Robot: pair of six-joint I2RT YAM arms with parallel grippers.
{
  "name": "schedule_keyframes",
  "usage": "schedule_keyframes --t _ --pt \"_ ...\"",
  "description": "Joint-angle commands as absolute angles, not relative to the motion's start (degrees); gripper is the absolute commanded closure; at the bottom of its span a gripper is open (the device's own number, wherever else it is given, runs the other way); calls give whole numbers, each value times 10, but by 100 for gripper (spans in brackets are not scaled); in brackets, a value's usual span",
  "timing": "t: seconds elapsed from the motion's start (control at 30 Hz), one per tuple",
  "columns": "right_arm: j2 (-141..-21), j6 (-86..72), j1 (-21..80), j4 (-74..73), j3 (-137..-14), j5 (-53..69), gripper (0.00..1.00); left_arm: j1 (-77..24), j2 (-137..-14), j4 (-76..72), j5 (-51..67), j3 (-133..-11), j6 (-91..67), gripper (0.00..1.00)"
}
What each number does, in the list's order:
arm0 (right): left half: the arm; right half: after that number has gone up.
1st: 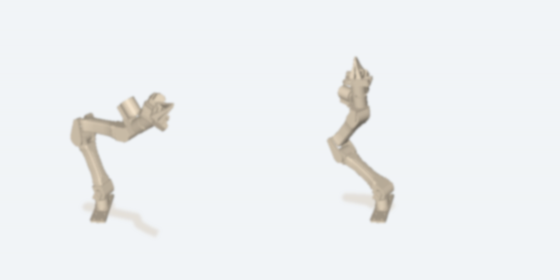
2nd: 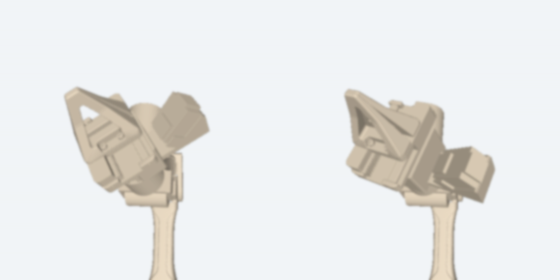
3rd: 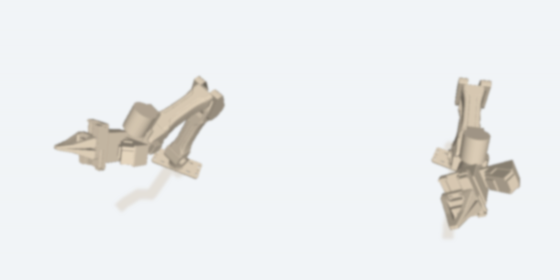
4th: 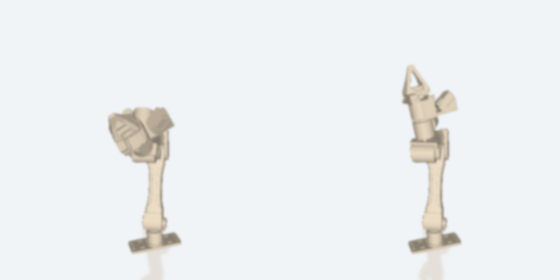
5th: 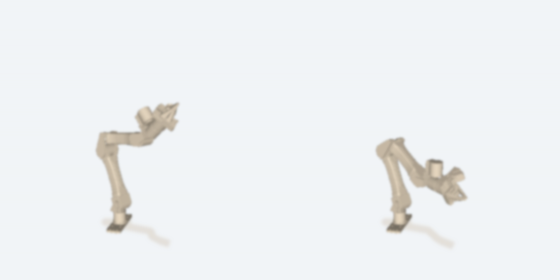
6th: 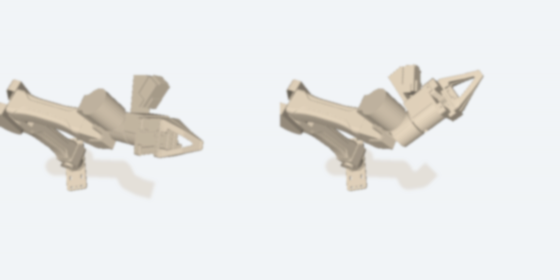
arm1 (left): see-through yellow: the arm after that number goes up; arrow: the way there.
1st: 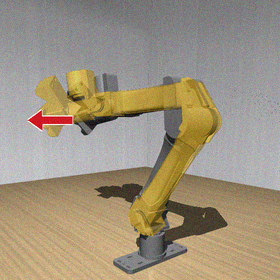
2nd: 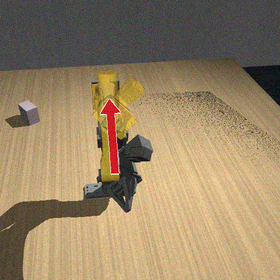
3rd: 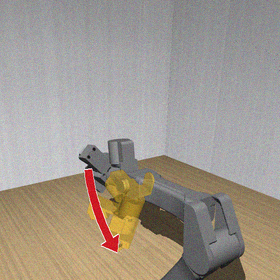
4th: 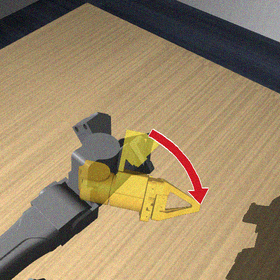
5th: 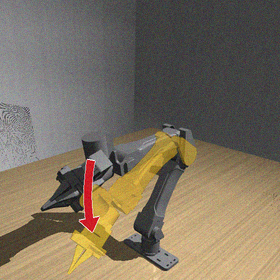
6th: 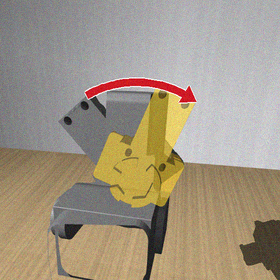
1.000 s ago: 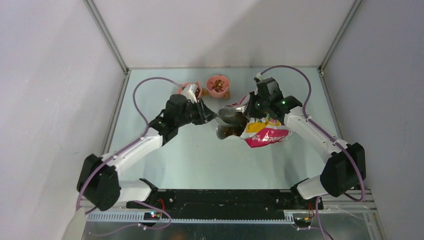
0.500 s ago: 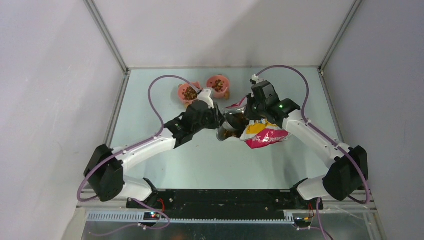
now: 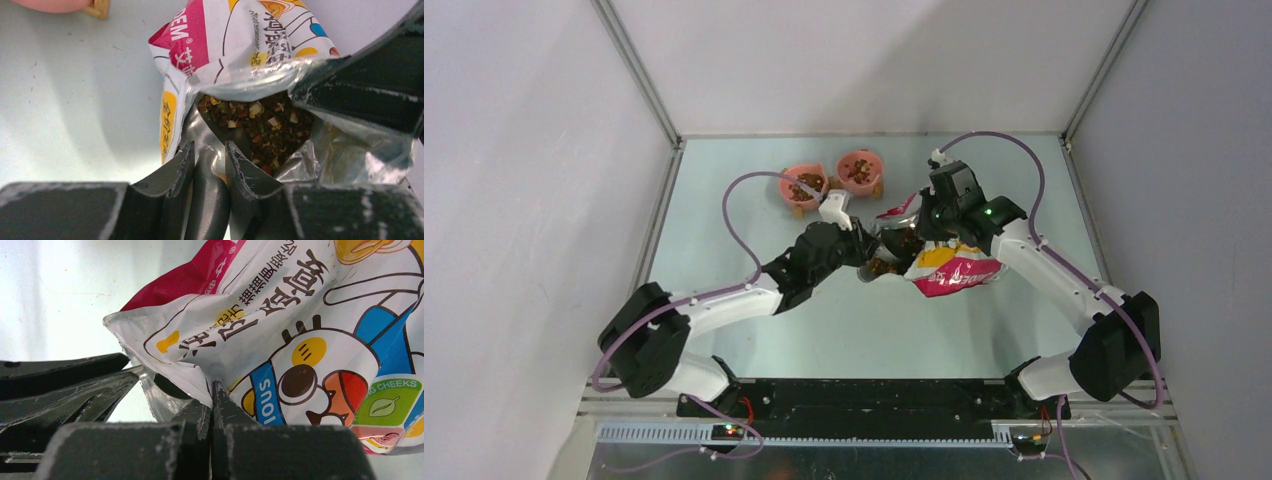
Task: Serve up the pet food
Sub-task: Collect the pet food from the pet food bag.
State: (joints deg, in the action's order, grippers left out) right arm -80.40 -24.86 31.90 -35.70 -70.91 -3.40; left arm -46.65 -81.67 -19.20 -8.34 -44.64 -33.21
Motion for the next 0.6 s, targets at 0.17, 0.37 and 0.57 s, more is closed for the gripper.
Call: schedule_keyframes --t 0.17,0.37,0.57 --pt "-784 -265 282 -381 -710 -15 100 -464 -671 -345 -144 -314 -292 100" --pt "-786 -268 278 -376 -710 -9 100 -464 -642 -476 -111 -239 -275 100" --pt "-784 -271 278 -377 -710 -8 100 -462 -645 -560 -118 -212 -284 100"
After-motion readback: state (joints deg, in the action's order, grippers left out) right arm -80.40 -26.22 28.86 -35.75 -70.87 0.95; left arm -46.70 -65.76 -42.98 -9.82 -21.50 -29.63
